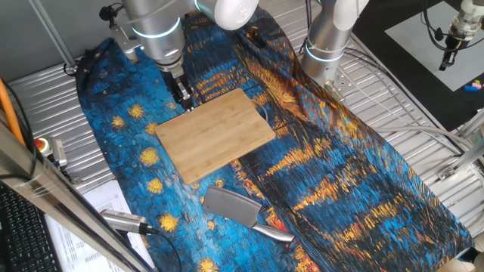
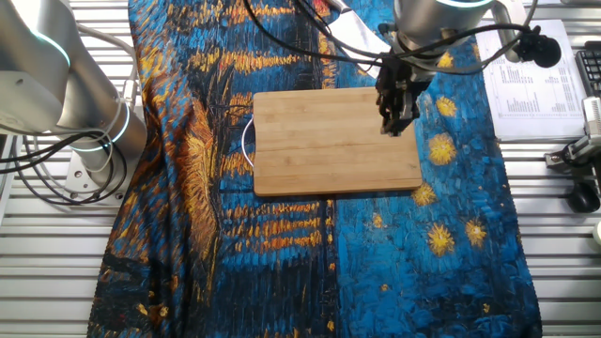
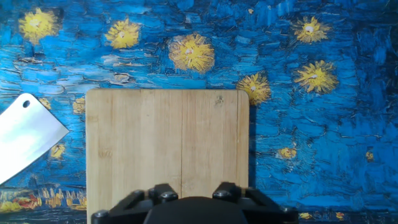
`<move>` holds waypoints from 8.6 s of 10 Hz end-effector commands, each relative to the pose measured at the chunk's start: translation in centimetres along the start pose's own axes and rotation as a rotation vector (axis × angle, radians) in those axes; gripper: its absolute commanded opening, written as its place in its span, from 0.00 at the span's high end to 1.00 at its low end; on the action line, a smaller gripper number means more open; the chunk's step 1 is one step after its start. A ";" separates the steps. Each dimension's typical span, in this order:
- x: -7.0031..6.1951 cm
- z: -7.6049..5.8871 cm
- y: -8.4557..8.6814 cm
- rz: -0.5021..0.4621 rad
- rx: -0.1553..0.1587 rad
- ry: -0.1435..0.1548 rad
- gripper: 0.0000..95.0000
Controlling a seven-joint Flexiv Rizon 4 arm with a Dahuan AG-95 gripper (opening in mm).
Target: Put the knife on the cutting board
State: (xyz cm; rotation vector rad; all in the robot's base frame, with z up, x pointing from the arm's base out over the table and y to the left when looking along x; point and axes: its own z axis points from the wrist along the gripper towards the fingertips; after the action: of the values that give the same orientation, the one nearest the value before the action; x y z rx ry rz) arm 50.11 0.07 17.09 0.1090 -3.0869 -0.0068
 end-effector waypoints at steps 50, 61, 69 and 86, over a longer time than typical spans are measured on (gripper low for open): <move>-0.4 4.2 22.3 -1.336 -0.012 0.046 1.00; -1.4 5.3 26.0 -1.562 0.028 -0.027 1.00; -0.8 6.5 30.5 -1.617 0.004 0.053 1.00; 0.3 10.0 36.1 -1.844 0.035 -0.041 0.80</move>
State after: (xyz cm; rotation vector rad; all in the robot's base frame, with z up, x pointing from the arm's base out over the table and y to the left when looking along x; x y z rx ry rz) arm 47.01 36.49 6.94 2.5754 -1.7752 -0.0243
